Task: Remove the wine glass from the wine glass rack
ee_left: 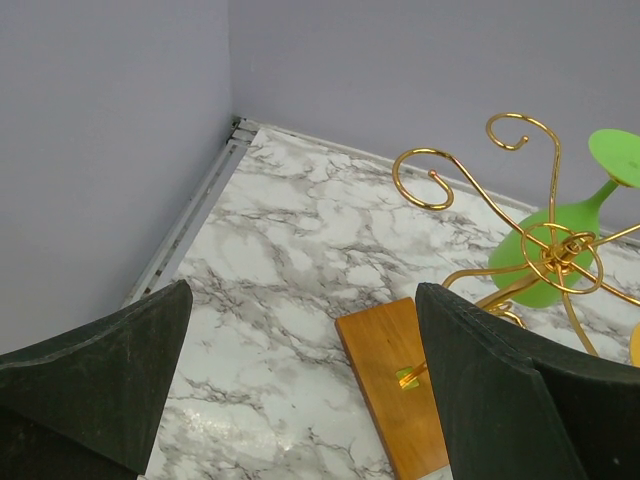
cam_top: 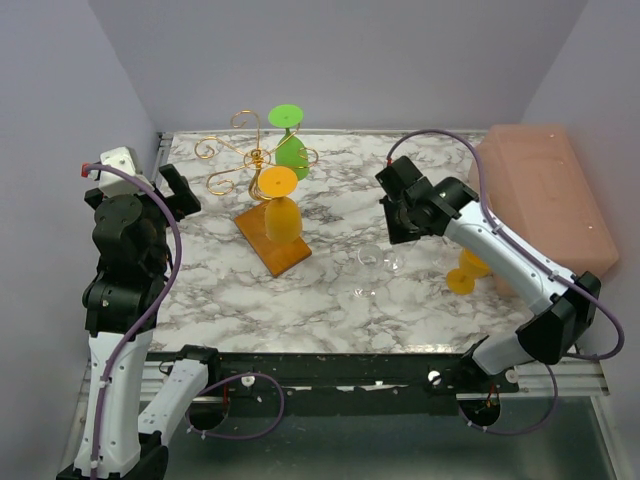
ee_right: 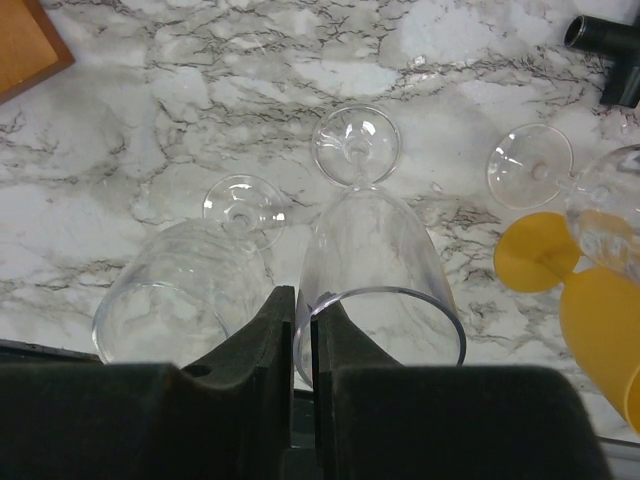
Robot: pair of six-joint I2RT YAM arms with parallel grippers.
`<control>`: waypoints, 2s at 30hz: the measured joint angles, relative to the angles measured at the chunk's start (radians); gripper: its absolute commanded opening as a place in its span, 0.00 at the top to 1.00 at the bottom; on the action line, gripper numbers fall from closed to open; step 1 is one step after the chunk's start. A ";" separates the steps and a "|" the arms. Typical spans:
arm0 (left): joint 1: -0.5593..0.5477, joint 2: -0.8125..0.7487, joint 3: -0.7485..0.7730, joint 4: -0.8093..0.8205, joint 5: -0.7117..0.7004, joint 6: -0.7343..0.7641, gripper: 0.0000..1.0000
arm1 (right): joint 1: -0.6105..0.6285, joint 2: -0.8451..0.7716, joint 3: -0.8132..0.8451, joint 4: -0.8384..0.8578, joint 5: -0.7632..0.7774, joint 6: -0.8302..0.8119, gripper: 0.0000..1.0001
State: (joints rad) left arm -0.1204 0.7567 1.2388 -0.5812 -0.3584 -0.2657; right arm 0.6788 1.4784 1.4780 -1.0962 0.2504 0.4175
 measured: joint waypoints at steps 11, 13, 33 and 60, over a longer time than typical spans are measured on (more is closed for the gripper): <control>0.012 0.001 -0.008 0.004 0.023 -0.011 0.04 | -0.007 0.067 0.058 0.003 -0.028 -0.037 0.65; 0.014 0.002 -0.010 0.005 0.027 -0.012 0.04 | -0.010 0.082 0.064 0.000 -0.027 -0.039 0.54; 0.043 -0.006 -0.039 0.037 0.119 -0.020 0.05 | -0.013 0.133 0.291 -0.083 0.068 -0.052 0.32; 0.016 -0.005 -0.056 0.156 0.683 -0.019 0.01 | -0.013 -0.006 0.317 -0.109 0.144 0.037 0.00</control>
State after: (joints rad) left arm -0.1040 0.7513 1.1828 -0.4252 0.3248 -0.2848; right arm 0.6655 1.4727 1.7954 -1.2057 0.3946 0.4545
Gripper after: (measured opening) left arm 0.983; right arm 0.987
